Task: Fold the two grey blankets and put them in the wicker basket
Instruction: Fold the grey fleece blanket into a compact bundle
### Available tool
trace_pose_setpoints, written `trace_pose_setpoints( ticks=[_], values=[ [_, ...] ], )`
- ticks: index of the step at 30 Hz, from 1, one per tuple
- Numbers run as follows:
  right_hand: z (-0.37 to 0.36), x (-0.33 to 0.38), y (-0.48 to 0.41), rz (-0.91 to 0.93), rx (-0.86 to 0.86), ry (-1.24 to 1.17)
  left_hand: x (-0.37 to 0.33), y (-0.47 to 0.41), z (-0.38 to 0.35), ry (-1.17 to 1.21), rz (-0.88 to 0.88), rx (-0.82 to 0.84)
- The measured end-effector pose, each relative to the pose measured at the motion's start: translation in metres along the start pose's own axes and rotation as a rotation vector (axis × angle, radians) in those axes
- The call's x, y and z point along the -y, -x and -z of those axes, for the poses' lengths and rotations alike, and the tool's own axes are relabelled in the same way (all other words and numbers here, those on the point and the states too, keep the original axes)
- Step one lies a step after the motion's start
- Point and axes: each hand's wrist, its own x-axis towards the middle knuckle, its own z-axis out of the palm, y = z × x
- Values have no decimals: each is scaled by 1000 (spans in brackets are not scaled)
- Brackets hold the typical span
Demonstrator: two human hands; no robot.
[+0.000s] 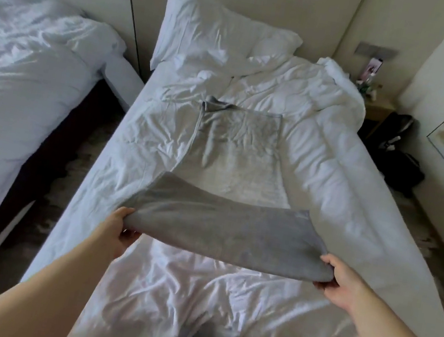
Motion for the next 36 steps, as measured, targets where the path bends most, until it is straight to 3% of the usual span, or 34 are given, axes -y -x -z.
trace_pose_setpoints(
  ticks=[7, 15, 20, 27, 33, 36],
  values=[
    [22, -41, 76, 98, 13, -107, 18, 68, 73, 3, -54, 68],
    [80, -181, 125, -60, -34, -90, 110, 104, 188, -15, 105, 10],
    [96, -223, 134, -148, -57, -109, 135, 113, 211, 20, 115, -17],
    [73, -175, 114, -121, -58, -227, 107, 96, 157, 49, 15, -49],
    [23, -96, 65, 4, -22, -479, 57, 56, 85, 191, -26, 124],
    [8, -73, 28, -39, -34, -533, 43, 27, 56, 165, -30, 110]
  ],
)
